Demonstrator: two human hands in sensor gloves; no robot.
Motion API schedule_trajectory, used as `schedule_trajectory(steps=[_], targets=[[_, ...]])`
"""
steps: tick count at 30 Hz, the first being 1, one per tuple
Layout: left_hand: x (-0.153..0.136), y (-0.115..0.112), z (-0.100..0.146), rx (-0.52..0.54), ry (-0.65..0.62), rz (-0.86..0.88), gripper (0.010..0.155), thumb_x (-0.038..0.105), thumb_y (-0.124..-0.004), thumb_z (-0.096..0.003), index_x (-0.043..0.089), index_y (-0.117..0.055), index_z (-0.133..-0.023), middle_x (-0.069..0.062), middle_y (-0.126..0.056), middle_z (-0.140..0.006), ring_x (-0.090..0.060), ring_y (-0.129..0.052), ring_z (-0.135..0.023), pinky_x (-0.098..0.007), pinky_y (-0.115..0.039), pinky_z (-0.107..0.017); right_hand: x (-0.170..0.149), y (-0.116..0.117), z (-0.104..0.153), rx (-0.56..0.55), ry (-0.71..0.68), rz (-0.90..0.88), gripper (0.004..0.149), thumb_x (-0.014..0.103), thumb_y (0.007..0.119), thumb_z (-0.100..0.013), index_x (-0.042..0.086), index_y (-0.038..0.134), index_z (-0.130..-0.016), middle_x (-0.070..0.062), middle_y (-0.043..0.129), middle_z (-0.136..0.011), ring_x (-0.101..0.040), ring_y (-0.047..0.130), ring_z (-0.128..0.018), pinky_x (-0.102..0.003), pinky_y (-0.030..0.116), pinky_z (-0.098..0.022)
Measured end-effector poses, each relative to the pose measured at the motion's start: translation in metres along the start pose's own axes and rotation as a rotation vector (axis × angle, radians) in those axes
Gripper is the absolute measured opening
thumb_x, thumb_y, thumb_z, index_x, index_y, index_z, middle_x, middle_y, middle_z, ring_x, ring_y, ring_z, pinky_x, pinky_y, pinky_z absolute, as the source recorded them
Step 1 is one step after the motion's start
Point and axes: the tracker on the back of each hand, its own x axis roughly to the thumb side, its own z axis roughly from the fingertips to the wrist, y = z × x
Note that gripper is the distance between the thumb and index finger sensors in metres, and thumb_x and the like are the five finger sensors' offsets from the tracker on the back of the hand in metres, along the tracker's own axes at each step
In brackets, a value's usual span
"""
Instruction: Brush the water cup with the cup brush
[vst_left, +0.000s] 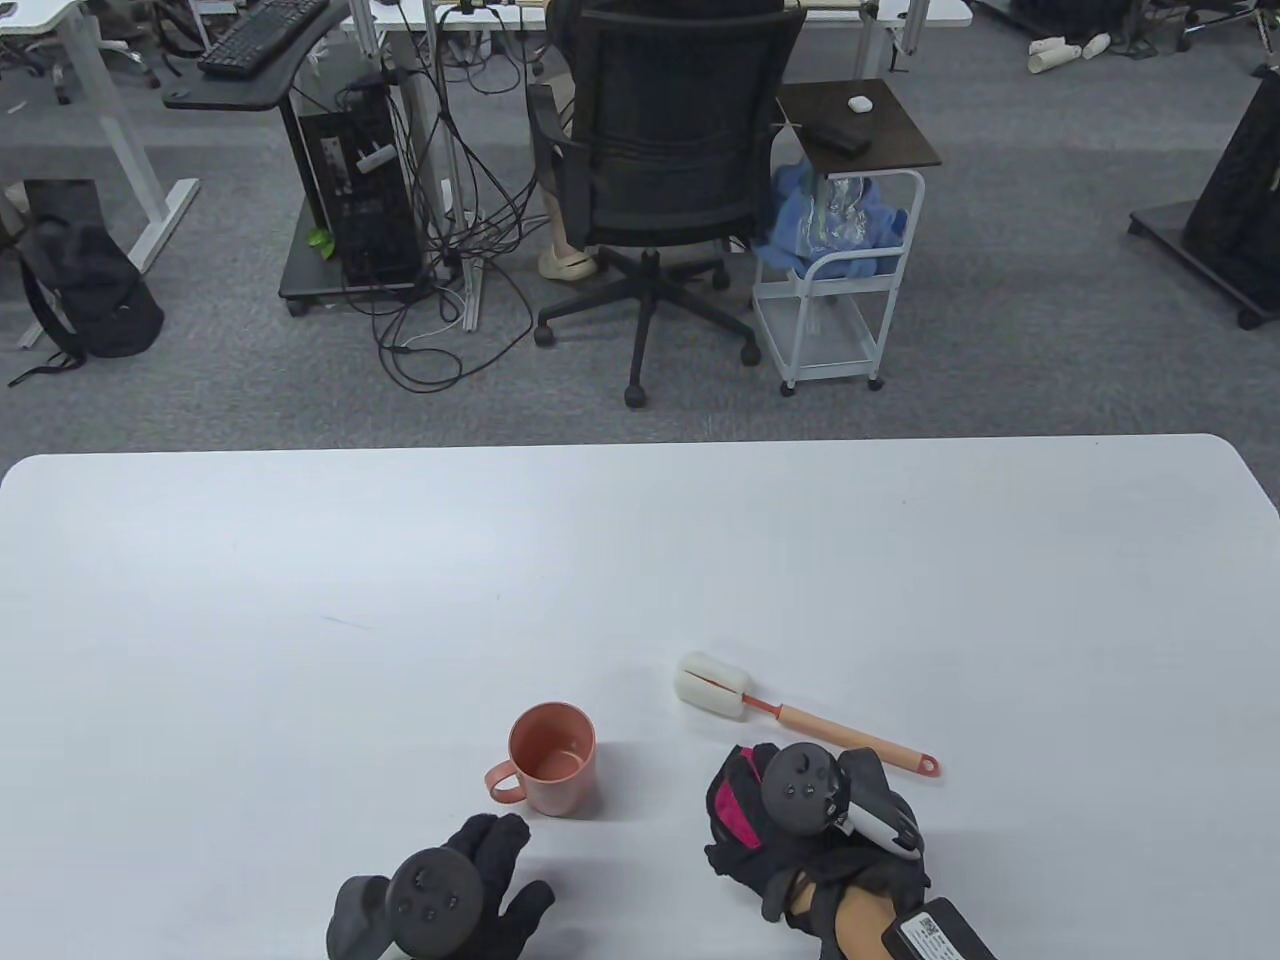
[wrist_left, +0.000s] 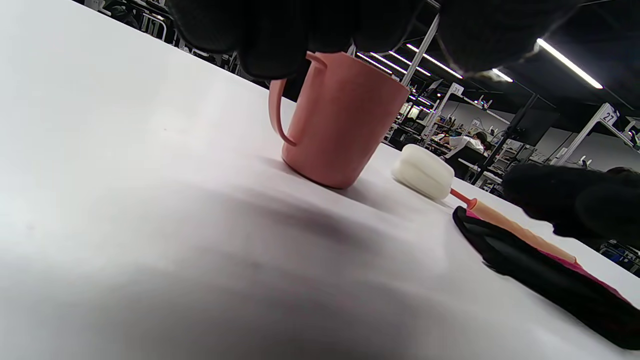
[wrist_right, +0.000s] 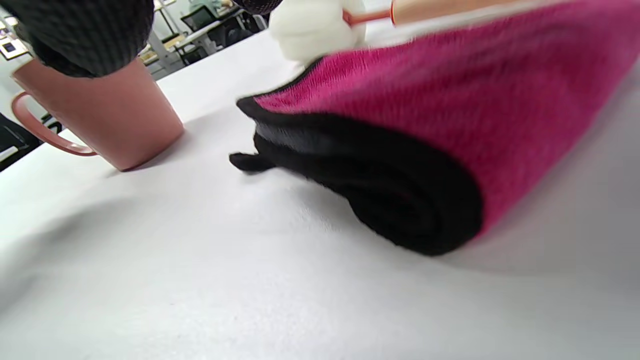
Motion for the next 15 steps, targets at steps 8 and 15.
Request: schedule_trajectory(steps=[8, 15], targets=[[0.007, 0.001, 0.002, 0.030, -0.027, -0.079, 0.072, 0.055, -0.070, -0.0439, 0.033, -0.039, -0.104, -0.002, -0.031, -0.112, -0.041, -0.042, -0.108, -0.060, -0.044, -0.078, 0.005, -0.010, 0.053, -0.337, 0.064, 0.164, 0.081, 0.066, 0.063, -0.045, 0.040, 0.017, -0.107, -0.005, -0.005, -0.113, -0.035, -0.005, -0.106, -0.058, 0.009, -0.076], [0.006, 0.000, 0.002, 0.018, -0.013, -0.071, 0.072, 0.055, -0.070, -0.0440, 0.032, -0.039, -0.105, -0.002, -0.030, -0.113, -0.041, -0.041, -0.108, -0.061, -0.042, -0.078, -0.021, -0.002, 0.073, -0.395, 0.176, 0.022, 0.080, 0.062, 0.066, -0.044, 0.039, 0.022, -0.107, -0.004, -0.002, -0.114, -0.033, -0.003, -0.107, -0.058, 0.007, -0.077]])
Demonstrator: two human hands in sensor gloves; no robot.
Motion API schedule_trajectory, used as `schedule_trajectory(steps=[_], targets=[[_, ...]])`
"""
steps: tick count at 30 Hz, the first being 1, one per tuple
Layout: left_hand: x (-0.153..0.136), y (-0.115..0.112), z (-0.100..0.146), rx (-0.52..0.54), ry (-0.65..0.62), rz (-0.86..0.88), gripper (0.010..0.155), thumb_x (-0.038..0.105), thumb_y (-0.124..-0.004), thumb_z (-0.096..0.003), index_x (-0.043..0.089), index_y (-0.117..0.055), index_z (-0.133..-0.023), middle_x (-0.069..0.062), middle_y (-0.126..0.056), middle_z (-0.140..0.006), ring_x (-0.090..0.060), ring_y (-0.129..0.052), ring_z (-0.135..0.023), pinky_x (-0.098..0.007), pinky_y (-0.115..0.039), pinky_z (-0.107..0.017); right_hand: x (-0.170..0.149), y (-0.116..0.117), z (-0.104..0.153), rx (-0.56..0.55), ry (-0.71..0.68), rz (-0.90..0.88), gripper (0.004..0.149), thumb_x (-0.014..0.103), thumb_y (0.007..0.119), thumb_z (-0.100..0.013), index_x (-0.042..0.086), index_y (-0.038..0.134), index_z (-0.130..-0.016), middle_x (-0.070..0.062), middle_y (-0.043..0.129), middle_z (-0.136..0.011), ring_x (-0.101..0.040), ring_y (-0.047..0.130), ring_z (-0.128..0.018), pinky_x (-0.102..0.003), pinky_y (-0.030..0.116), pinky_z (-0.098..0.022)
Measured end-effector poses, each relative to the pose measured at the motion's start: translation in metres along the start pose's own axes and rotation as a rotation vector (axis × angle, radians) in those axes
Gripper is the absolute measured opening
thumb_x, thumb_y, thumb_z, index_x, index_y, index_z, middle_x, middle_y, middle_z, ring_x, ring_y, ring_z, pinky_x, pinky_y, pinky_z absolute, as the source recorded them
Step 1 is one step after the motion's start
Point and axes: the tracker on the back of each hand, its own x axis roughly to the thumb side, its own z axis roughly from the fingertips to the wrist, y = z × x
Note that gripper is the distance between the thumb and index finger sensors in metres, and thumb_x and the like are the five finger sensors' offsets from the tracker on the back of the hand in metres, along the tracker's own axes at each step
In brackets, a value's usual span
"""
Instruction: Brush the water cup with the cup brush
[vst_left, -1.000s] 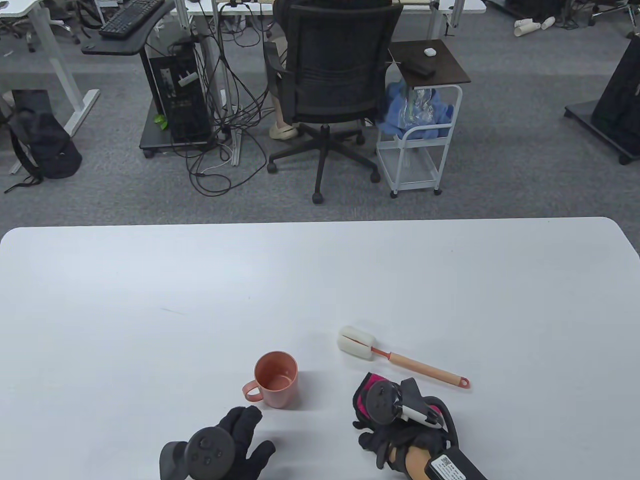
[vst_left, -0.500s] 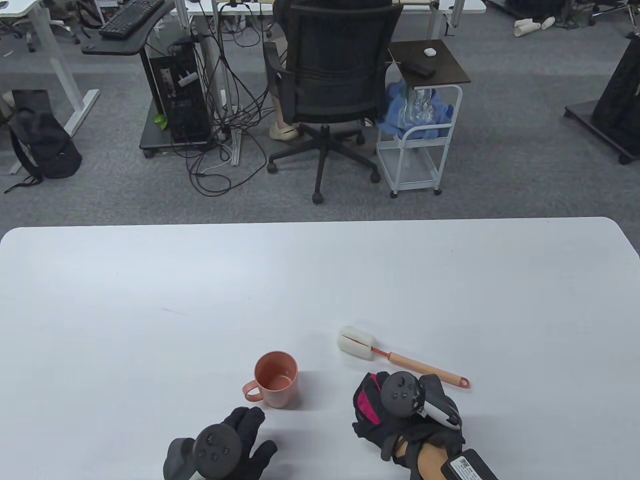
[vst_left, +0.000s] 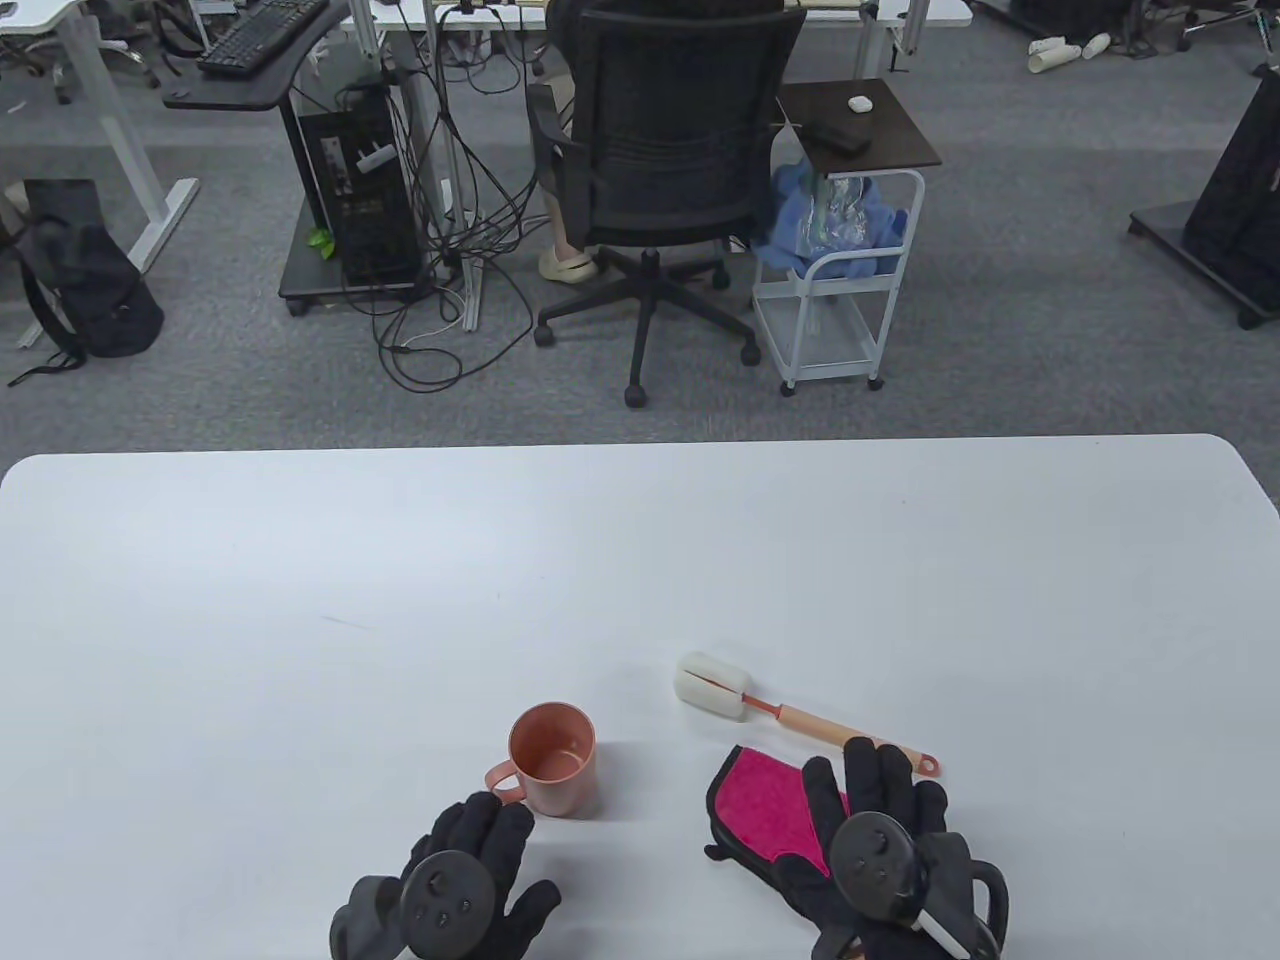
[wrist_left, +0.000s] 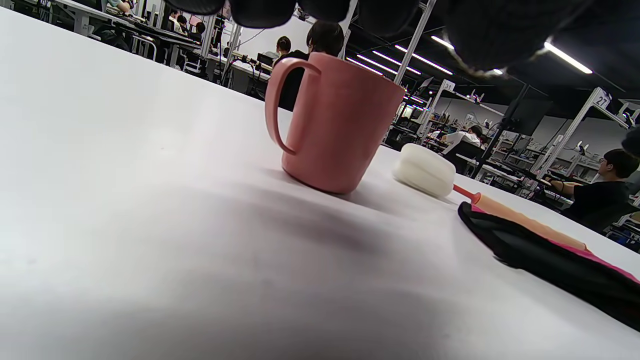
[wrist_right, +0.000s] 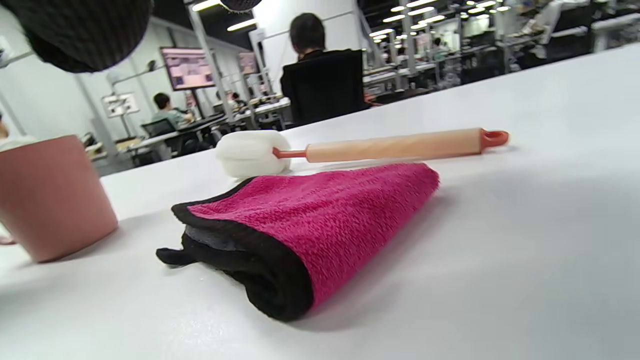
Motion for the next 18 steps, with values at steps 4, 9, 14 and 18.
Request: schedule_trajectory(steps=[4, 9, 14, 18], targets=[[0.000, 0.000, 0.000, -0.009, 0.008, -0.005, 0.072, 0.055, -0.070, -0.0441, 0.032, -0.039, -0.105, -0.002, -0.031, -0.113, -0.041, -0.041, -0.108, -0.061, -0.043, -0.078, -0.010, 0.008, 0.001, 0.033, 0.045, -0.067, 0.079, 0.061, 0.066, -0.043, 0.039, 0.023, -0.106, -0.004, -0.002, -0.114, -0.032, -0.003, -0.107, -0.057, 0.006, -0.077], [-0.004, 0.000, 0.000, -0.019, 0.024, 0.034, 0.071, 0.055, -0.070, -0.0442, 0.032, -0.040, -0.104, -0.002, -0.031, -0.112, -0.041, -0.042, -0.108, -0.060, -0.043, -0.078, -0.012, 0.013, 0.001, 0.056, 0.051, -0.077, 0.079, 0.061, 0.066, -0.042, 0.039, 0.025, -0.106, -0.003, 0.000, -0.114, -0.032, -0.001, -0.108, -0.057, 0.008, -0.077], [-0.005, -0.001, 0.000, -0.027, 0.032, 0.045, 0.071, 0.055, -0.070, -0.0441, 0.032, -0.041, -0.104, -0.002, -0.032, -0.112, -0.041, -0.042, -0.107, -0.060, -0.044, -0.078, -0.016, 0.014, 0.003, 0.059, 0.066, -0.112, 0.079, 0.061, 0.067, -0.041, 0.039, 0.027, -0.105, -0.003, 0.004, -0.113, -0.032, 0.002, -0.108, -0.057, 0.011, -0.077], [-0.006, -0.001, -0.001, -0.033, 0.031, 0.047, 0.071, 0.055, -0.070, -0.0441, 0.032, -0.041, -0.104, -0.002, -0.032, -0.112, -0.041, -0.043, -0.107, -0.060, -0.044, -0.078, -0.017, 0.013, 0.004, 0.046, 0.070, -0.109, 0.078, 0.061, 0.067, -0.041, 0.039, 0.028, -0.105, -0.003, 0.004, -0.113, -0.031, 0.002, -0.108, -0.057, 0.011, -0.077]])
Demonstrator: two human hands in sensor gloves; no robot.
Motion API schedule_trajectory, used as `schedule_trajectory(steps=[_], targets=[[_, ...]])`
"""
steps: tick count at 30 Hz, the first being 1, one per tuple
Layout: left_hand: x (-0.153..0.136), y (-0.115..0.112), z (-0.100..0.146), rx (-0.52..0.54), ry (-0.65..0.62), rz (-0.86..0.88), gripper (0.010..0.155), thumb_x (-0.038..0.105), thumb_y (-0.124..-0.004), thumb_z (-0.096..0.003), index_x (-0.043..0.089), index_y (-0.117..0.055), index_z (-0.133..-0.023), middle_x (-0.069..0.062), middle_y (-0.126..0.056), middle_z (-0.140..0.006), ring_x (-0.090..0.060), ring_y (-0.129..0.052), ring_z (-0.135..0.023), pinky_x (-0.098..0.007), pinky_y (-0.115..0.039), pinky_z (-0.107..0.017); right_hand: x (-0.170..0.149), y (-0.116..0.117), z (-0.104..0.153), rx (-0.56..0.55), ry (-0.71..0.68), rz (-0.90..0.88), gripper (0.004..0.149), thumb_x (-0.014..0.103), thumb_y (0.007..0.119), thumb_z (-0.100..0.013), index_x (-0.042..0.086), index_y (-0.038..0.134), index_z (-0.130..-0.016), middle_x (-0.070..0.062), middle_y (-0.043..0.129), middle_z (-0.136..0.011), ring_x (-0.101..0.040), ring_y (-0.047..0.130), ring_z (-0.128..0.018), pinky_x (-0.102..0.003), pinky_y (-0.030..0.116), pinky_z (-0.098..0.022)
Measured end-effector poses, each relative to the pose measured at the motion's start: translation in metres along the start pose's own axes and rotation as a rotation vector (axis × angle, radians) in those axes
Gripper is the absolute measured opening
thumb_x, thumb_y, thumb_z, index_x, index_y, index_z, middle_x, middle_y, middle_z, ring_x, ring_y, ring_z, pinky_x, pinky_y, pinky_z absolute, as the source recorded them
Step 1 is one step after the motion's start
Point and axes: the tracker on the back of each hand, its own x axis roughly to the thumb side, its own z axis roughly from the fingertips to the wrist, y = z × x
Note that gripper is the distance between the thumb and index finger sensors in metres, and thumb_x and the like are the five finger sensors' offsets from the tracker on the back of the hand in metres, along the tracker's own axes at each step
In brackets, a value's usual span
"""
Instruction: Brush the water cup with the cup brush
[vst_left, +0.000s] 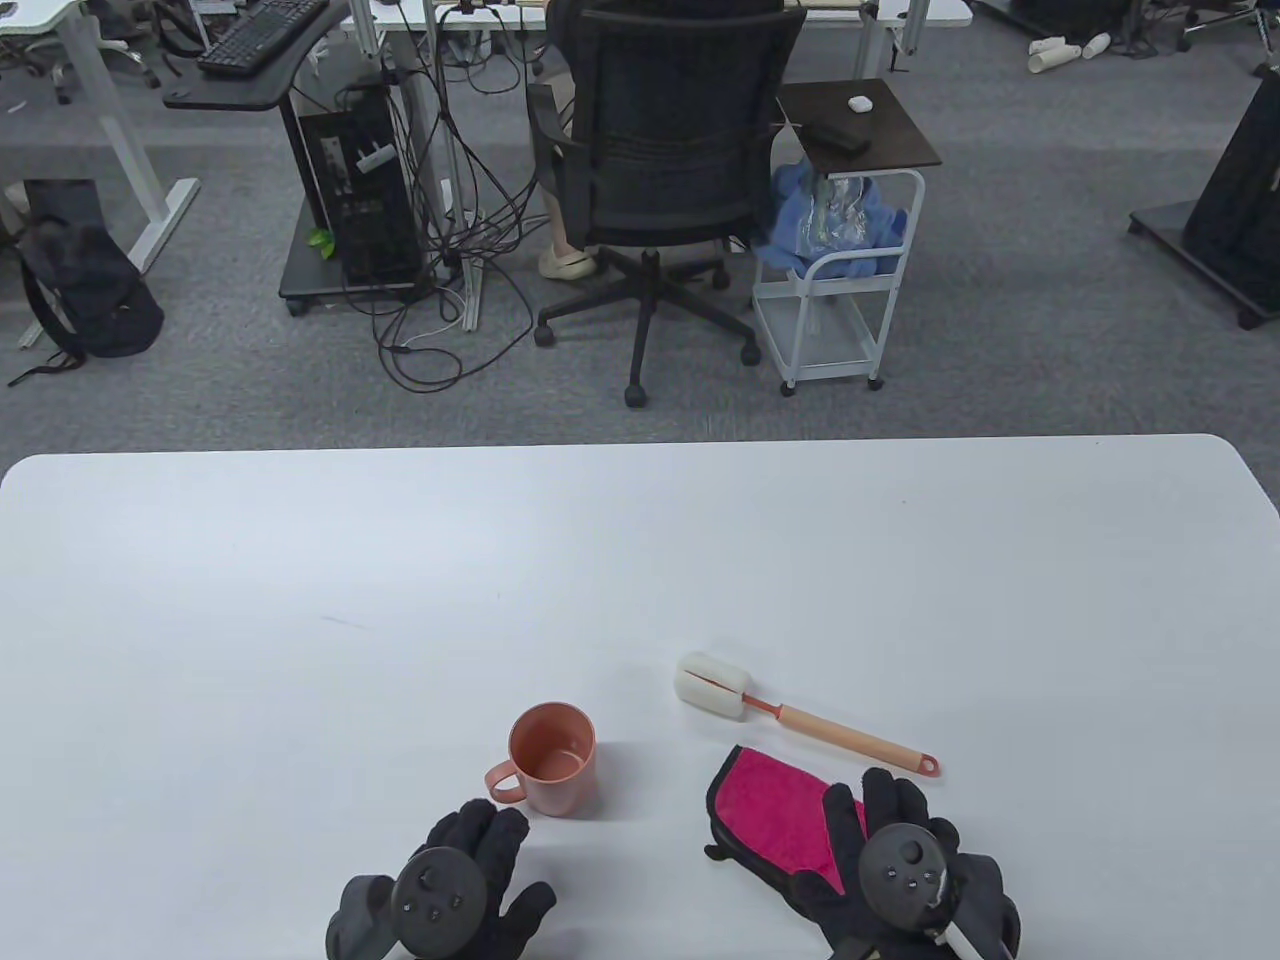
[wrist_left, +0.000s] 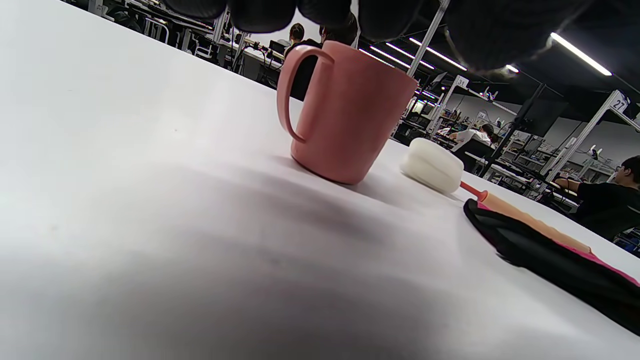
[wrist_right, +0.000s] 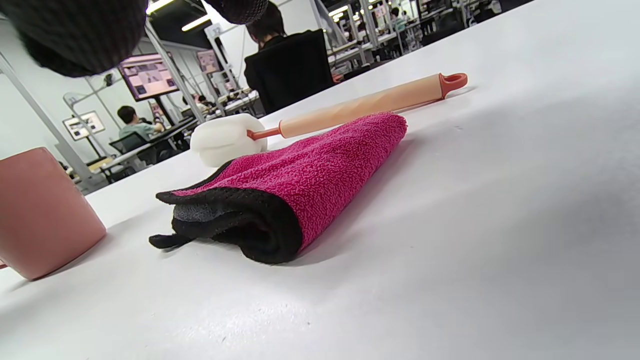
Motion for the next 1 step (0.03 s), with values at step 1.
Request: schedule_trajectory(steps=[1], targets=[[-0.0001, -0.0002, -0.0001, -0.002, 0.000, 0.003, 0.071, 0.055, -0.070, -0.0440, 0.032, -0.041, -0.104, -0.002, -0.032, -0.112, -0.041, -0.043, -0.107, -0.060, -0.044, -0.078, -0.0003, 0.0005, -0.0003, 0.000, 0.000, 0.002, 0.078, 0.061, 0.067, -0.041, 0.039, 0.028, -0.105, -0.003, 0.004, -0.113, -0.031, 0.003, -0.108, -0.057, 0.011, -0.077]])
